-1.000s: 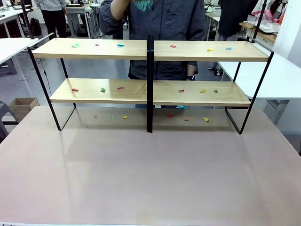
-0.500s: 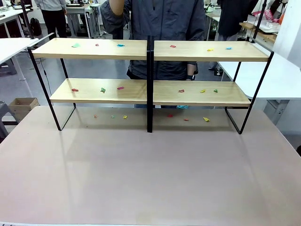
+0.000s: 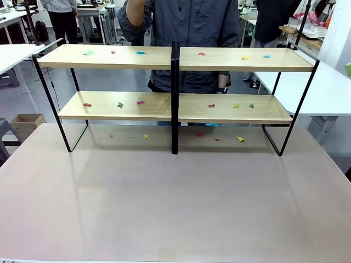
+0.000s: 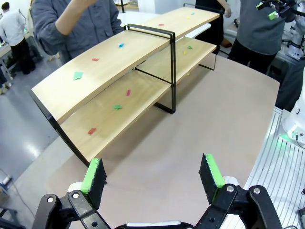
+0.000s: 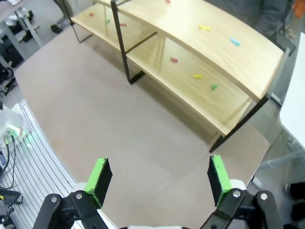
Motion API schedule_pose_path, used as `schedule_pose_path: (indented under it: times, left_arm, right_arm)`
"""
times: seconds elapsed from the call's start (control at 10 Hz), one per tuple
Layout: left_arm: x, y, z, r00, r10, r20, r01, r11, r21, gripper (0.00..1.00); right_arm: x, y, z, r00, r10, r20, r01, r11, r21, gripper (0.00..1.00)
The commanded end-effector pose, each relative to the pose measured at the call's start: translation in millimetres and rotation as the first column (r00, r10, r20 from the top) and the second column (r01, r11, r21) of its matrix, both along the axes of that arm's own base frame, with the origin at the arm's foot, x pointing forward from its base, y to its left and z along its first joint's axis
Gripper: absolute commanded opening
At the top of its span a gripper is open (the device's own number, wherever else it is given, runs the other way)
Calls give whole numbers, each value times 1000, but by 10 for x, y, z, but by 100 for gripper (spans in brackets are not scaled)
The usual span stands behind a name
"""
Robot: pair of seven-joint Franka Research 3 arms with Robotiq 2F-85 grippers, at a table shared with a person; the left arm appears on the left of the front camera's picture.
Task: Clean the shelves.
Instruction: Pick up the Duster when the human hands it over.
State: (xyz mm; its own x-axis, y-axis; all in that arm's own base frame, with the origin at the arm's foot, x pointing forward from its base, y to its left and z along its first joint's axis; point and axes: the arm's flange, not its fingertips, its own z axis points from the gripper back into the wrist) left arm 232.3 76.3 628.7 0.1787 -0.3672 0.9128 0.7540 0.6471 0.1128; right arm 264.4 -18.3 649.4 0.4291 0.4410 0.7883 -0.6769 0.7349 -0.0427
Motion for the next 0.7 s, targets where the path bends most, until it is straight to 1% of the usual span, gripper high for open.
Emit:
schedule_pose_path:
  times: [0.0,0.1,0.2,0.4,0.6]
  left_arm:
    - [-5,-9,5,1000,-5,3,5,1000,-1,100]
    - [-5,-9,5,1000,-5,3,5,1000,-1,100]
    - [-5,-9,5,1000,-5,3,5,1000,-1,100]
    - [-5,-9,5,1000,-5,3,5,1000,-1,100]
    - [-5,-9,5,1000,-5,3,5,1000,-1,100]
  right_arm:
    - [80,-36,121,995,66,75,-73,994,87,100]
    - [62,-39,173,993,57,99,-69,991,118,100]
    - [44,-51,185,994,36,108,-51,989,140,100]
    - [30,-59,183,994,15,105,-33,983,178,100]
    - [-58,-43,201,995,-41,90,17,967,253,100]
